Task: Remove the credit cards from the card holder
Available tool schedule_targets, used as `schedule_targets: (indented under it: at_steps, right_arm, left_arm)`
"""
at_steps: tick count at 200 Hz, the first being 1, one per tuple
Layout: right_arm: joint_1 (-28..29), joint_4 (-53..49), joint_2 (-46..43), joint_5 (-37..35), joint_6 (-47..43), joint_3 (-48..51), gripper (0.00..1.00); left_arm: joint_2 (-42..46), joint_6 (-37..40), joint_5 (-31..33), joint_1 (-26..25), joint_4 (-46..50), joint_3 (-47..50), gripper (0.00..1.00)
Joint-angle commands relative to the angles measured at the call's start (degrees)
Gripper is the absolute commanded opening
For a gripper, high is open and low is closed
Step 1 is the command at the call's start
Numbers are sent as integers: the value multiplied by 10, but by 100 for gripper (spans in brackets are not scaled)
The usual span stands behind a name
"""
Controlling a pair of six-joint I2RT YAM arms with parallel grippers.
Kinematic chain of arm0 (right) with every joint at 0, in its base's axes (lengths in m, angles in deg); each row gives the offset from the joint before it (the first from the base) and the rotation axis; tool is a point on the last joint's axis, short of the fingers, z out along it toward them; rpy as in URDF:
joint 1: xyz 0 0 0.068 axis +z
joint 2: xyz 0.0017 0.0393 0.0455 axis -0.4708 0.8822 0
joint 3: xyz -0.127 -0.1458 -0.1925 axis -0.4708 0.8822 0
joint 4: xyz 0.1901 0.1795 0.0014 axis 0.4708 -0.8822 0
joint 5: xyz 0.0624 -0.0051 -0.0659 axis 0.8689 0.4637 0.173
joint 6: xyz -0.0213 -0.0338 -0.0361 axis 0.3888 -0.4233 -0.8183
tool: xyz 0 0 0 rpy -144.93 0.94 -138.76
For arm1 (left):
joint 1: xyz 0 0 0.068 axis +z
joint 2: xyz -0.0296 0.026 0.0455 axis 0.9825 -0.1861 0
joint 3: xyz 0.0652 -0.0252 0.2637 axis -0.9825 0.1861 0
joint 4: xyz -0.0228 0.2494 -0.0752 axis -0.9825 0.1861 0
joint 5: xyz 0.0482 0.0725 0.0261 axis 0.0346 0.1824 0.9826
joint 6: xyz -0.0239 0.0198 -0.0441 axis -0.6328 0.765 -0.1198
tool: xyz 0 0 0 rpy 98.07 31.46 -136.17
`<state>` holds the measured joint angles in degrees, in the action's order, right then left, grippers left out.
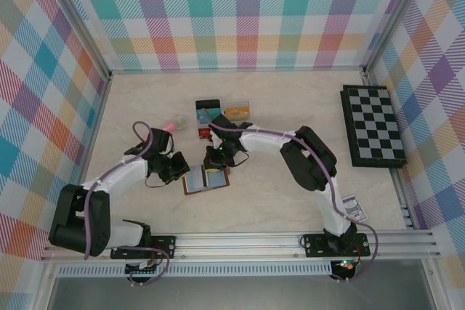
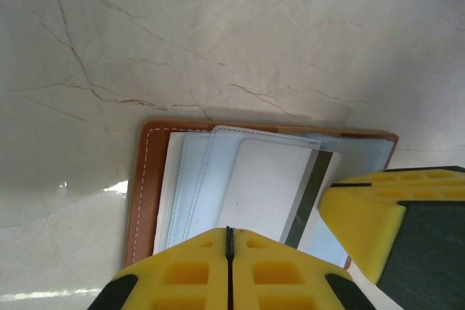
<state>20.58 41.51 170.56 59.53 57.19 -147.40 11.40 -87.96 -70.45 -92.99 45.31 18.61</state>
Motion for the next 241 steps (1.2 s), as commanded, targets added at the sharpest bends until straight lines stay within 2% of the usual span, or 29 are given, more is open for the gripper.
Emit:
schedule_targets:
  at_steps: [1,38,104,140,182,210,241]
  right_arm:
    - [-3,-15,18,18,-4,-15,9]
    - [-3,-19,26,25,-7,-23,9]
    - [-3,-13,34,45,-8,-24,20]
    - [-2,5,42,71,-6,-19,22]
    - [-4,54,20,70,8,11,11]
    - [-10,52,-6,28,4,26,0]
    - [-30,56,-44,0,-5,54,0]
  left_arm:
    - [-10,10,-17,-9,-10,16,7]
    - [-28,16,-24,-11,-20,25,5]
    - [-58,17,2,-13,-8,29,1]
    - [-55,17,14,-15,-4,34,1]
    - [-50,16,21,-15,0,37,1]
    - [-45,17,31,-15,9,36,0]
    - [-45,17,34,-15,15,37,1]
